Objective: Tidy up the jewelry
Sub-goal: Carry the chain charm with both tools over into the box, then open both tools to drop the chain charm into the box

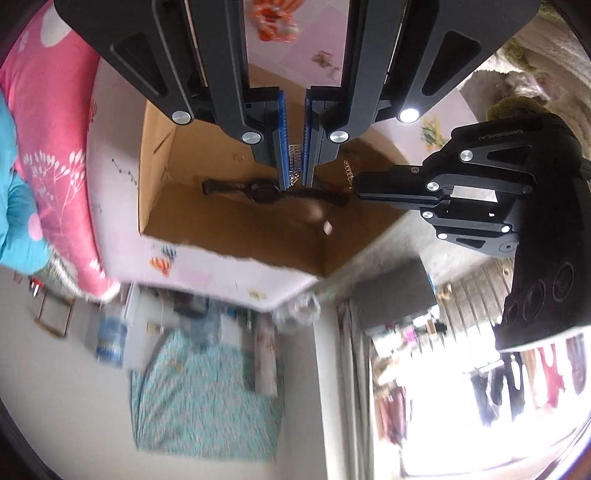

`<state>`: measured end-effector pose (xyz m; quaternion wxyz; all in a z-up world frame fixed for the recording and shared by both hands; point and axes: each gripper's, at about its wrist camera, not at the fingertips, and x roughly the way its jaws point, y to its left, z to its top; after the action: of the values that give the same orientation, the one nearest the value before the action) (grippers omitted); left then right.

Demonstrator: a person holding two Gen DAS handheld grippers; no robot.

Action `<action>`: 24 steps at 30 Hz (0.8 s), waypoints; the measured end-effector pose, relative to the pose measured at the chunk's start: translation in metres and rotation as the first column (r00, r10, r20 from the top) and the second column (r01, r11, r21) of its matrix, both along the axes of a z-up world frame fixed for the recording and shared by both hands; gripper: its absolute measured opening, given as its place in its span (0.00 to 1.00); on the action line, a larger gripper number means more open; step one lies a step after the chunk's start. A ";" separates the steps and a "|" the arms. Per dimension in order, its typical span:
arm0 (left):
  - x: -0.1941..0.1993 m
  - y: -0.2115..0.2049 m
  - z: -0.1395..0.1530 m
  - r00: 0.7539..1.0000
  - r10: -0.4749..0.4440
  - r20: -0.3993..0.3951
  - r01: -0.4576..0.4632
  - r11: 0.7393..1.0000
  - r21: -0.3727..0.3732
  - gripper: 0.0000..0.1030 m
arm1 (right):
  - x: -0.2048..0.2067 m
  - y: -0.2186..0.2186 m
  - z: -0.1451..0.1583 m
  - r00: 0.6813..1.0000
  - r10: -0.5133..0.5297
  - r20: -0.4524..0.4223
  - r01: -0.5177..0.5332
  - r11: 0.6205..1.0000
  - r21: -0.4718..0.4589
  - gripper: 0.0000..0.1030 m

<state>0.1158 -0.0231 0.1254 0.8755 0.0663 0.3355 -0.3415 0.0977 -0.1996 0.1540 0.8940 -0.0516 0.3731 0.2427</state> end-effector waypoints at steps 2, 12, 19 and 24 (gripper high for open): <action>0.031 -0.009 -0.008 0.992 -0.012 -0.123 0.013 1.000 0.006 0.00 | 0.022 -0.002 -0.008 0.997 0.014 -0.070 -0.016 0.999 -0.028 0.07; 0.145 -0.046 -0.092 0.824 0.057 -0.564 0.018 0.992 0.127 0.00 | 0.098 -0.003 -0.076 0.901 0.058 -0.430 -0.138 0.978 -0.158 0.07; 0.168 -0.063 -0.119 0.786 0.115 -0.607 0.021 0.977 0.212 0.00 | 0.105 0.007 -0.098 0.856 0.063 -0.513 -0.213 0.947 -0.239 0.07; 0.177 -0.066 -0.129 0.774 0.152 -0.614 0.005 0.969 0.246 0.02 | 0.109 0.006 -0.104 0.846 0.057 -0.531 -0.212 0.948 -0.237 0.08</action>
<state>0.2928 -0.0888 -0.0038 0.7119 0.0376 0.6483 -0.2674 0.2066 -0.1931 0.0499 0.7241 -0.1395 0.6260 0.2538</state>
